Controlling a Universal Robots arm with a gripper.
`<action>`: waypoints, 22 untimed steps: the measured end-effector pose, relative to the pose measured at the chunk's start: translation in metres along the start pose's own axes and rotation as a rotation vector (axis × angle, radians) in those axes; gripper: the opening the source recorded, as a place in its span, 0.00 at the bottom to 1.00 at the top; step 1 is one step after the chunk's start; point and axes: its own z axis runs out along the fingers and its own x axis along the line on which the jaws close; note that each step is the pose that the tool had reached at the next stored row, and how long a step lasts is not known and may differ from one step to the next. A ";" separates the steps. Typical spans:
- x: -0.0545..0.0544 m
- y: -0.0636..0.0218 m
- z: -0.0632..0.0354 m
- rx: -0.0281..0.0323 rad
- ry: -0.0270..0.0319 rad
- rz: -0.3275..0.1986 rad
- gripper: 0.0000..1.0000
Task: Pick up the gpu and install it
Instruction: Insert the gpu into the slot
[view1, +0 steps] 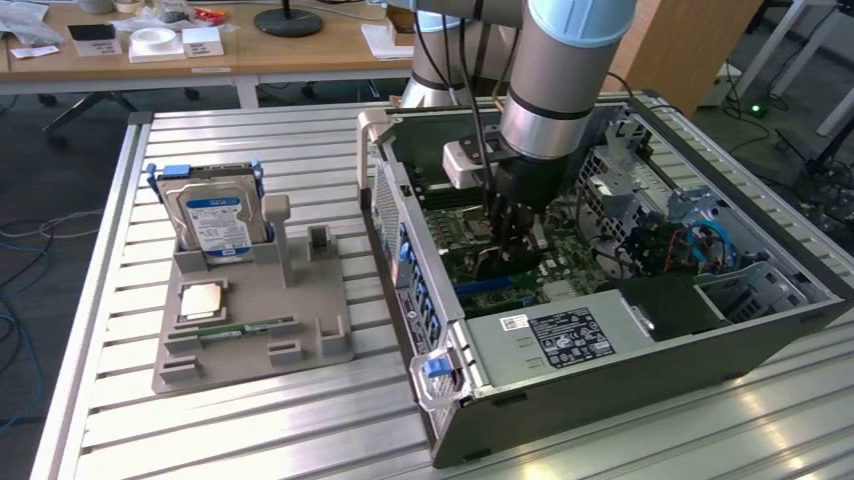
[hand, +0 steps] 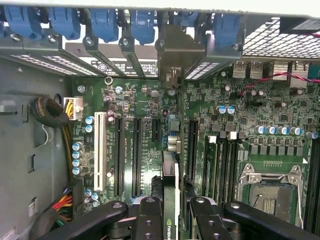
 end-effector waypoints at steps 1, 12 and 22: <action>0.000 0.0001 0.0004 0.0001 -0.0003 0.000 0.26; 0.000 0.0005 0.0042 0.0000 -0.0002 0.000 0.26; 0.000 0.0005 0.0072 0.0000 -0.0003 0.001 0.26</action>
